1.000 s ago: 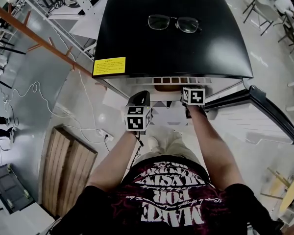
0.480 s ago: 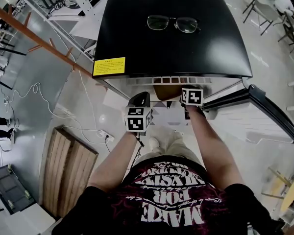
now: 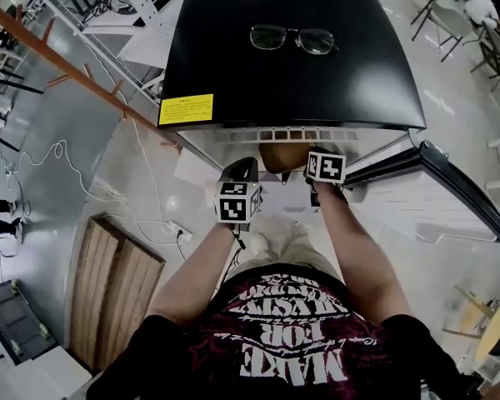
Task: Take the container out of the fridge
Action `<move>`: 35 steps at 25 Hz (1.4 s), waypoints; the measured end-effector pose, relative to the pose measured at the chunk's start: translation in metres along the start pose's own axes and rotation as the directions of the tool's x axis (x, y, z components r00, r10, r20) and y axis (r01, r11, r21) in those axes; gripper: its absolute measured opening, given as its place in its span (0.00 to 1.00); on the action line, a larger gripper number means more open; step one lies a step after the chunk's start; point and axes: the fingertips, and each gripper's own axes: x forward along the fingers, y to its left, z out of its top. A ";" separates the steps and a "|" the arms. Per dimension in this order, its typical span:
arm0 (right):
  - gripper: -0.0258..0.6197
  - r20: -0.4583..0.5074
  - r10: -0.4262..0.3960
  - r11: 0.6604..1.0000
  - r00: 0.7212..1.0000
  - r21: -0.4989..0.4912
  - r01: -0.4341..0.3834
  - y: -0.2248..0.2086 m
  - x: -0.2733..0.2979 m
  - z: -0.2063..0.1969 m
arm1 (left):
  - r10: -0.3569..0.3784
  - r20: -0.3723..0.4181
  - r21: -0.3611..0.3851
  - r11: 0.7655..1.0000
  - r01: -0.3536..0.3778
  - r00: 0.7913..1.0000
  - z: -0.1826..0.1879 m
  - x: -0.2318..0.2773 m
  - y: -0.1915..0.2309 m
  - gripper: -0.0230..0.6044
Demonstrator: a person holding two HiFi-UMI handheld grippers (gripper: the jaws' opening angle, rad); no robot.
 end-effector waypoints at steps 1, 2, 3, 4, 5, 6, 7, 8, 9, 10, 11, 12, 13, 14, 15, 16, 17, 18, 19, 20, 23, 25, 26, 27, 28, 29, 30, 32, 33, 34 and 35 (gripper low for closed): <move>0.11 0.001 0.003 1.000 1.000 0.010 -0.003 0.000 0.000 -0.001 | 0.002 -0.003 -0.002 1.000 -0.002 1.000 -0.001 0.000 0.000 0.04; 0.11 0.001 0.007 1.000 1.000 0.022 -0.007 -0.001 -0.001 -0.002 | 0.005 -0.007 -0.003 1.000 -0.005 1.000 -0.002 0.000 0.001 0.04; 0.11 0.002 0.011 0.999 1.000 0.034 -0.011 -0.001 -0.001 -0.002 | 0.007 -0.011 -0.004 1.000 -0.007 1.000 -0.004 0.000 0.001 0.04; 0.11 0.003 0.016 0.999 1.000 0.046 -0.016 0.000 -0.002 -0.003 | 0.009 -0.016 -0.006 1.000 -0.009 1.000 -0.005 0.000 0.001 0.04; 0.11 0.004 0.020 0.998 1.000 0.057 -0.020 0.000 -0.003 -0.004 | 0.009 -0.022 -0.008 1.000 -0.009 1.000 -0.007 0.000 0.001 0.04; 0.11 0.006 0.021 0.998 1.000 0.065 -0.022 0.000 -0.004 -0.005 | 0.007 -0.028 -0.010 1.000 -0.007 1.000 -0.009 0.000 0.000 0.04; 0.11 0.007 0.022 0.997 1.000 0.071 -0.022 0.000 -0.006 -0.006 | 0.004 -0.034 -0.012 1.000 -0.005 0.999 -0.010 0.000 0.000 0.04; 0.11 0.009 0.021 0.997 1.000 0.074 -0.022 -0.001 -0.007 -0.006 | 0.001 -0.038 -0.014 1.000 -0.001 0.999 -0.012 0.000 -0.002 0.08; 0.11 0.011 0.021 0.997 1.000 0.075 -0.021 -0.001 -0.008 -0.007 | -0.002 -0.041 -0.017 1.000 0.002 0.999 -0.013 0.000 -0.003 0.09; 0.11 0.015 0.021 0.997 1.000 0.077 -0.022 -0.001 -0.010 -0.007 | -0.005 -0.042 -0.020 1.000 0.004 0.999 -0.013 0.000 -0.003 0.10; 0.11 0.018 0.022 0.997 1.000 0.079 -0.023 -0.001 -0.011 -0.007 | -0.008 -0.042 -0.022 1.000 0.007 0.999 -0.013 0.000 -0.004 0.10; 0.11 0.022 0.023 0.996 1.000 0.083 -0.024 -0.001 -0.013 -0.007 | -0.010 -0.042 -0.024 1.000 0.009 0.999 -0.013 0.000 -0.005 0.11; 0.11 0.025 0.023 0.996 0.999 0.087 -0.025 -0.001 -0.015 -0.007 | -0.014 -0.045 -0.025 1.000 0.013 0.999 -0.014 0.000 -0.006 0.11; 0.11 0.028 0.024 0.995 0.999 0.091 -0.027 -0.001 -0.016 -0.007 | -0.018 -0.048 -0.026 1.000 0.016 0.999 -0.015 0.000 -0.007 0.12; 0.11 0.032 0.025 0.995 0.999 0.095 -0.028 -0.001 -0.018 -0.007 | -0.021 -0.051 -0.026 0.999 0.020 0.998 -0.015 -0.001 -0.008 0.13; 0.11 0.036 0.026 0.995 0.999 0.098 -0.030 -0.001 -0.020 -0.007 | -0.023 -0.053 -0.026 0.999 0.022 0.998 -0.016 -0.001 -0.009 0.14; 0.11 0.040 0.028 0.994 0.999 0.101 -0.032 0.000 -0.022 -0.008 | -0.025 -0.051 -0.026 0.999 0.023 0.998 -0.016 -0.002 -0.010 0.14; 0.11 0.044 0.030 0.994 0.999 0.104 -0.034 0.000 -0.024 -0.008 | -0.026 -0.049 -0.025 0.999 0.024 0.998 -0.016 -0.002 -0.011 0.14; 0.11 0.047 0.032 0.994 0.998 0.107 -0.037 0.001 -0.026 -0.009 | -0.026 -0.045 -0.025 0.999 0.025 0.999 -0.016 -0.003 -0.012 0.14; 0.11 0.050 0.034 0.993 0.998 0.110 -0.039 0.001 -0.028 -0.010 | -0.027 -0.043 -0.024 0.999 0.026 0.999 -0.016 -0.004 -0.013 0.14; 0.11 0.059 0.041 0.992 0.997 0.115 -0.047 0.004 -0.033 -0.012 | -0.030 -0.045 -0.021 0.999 0.029 0.999 -0.017 -0.005 -0.014 0.14; 0.11 0.066 0.043 0.992 0.997 0.117 -0.050 0.006 -0.036 -0.013 | -0.033 -0.053 -0.021 0.999 0.032 0.998 -0.018 -0.005 -0.016 0.16; 0.11 0.068 0.044 0.991 0.997 0.119 -0.052 0.007 -0.038 -0.014 | -0.037 -0.058 -0.021 0.999 0.036 0.998 -0.020 -0.005 -0.017 0.16; 0.11 0.072 0.045 0.991 0.996 0.122 -0.054 0.008 -0.040 -0.014 | -0.042 -0.064 -0.022 0.999 0.040 0.997 -0.021 -0.005 -0.018 0.17; 0.11 0.076 0.047 0.990 0.996 0.126 -0.057 0.009 -0.042 -0.014 | -0.047 -0.072 -0.024 0.999 0.045 0.996 -0.023 -0.005 -0.019 0.19; 0.11 0.081 0.051 0.990 0.995 0.130 -0.061 0.010 -0.044 -0.014 | -0.051 -0.080 -0.027 0.998 0.049 0.995 -0.025 -0.005 -0.019 0.21; 0.11 0.085 0.055 0.989 0.995 0.136 -0.066 0.011 -0.046 -0.014 | -0.055 -0.088 -0.031 0.998 0.052 0.995 -0.028 -0.004 -0.019 0.23; 0.11 0.093 0.064 0.986 0.994 0.147 -0.077 0.014 -0.050 -0.015 | -0.059 -0.093 -0.035 0.998 0.056 0.994 -0.030 -0.005 -0.020 0.24; 0.11 0.097 0.068 0.985 0.993 0.152 -0.083 0.016 -0.052 -0.015 | -0.061 -0.091 -0.036 0.998 0.058 0.994 -0.030 -0.006 -0.020 0.24; 0.11 0.102 0.074 0.984 0.992 0.157 -0.089 0.018 -0.055 -0.015 | -0.064 -0.089 -0.037 0.997 0.061 0.994 -0.030 -0.007 -0.021 0.24; 0.11 0.108 0.079 0.982 0.991 0.161 -0.096 0.020 -0.058 -0.015 | -0.067 -0.086 -0.036 0.997 0.064 0.994 -0.029 -0.008 -0.022 0.24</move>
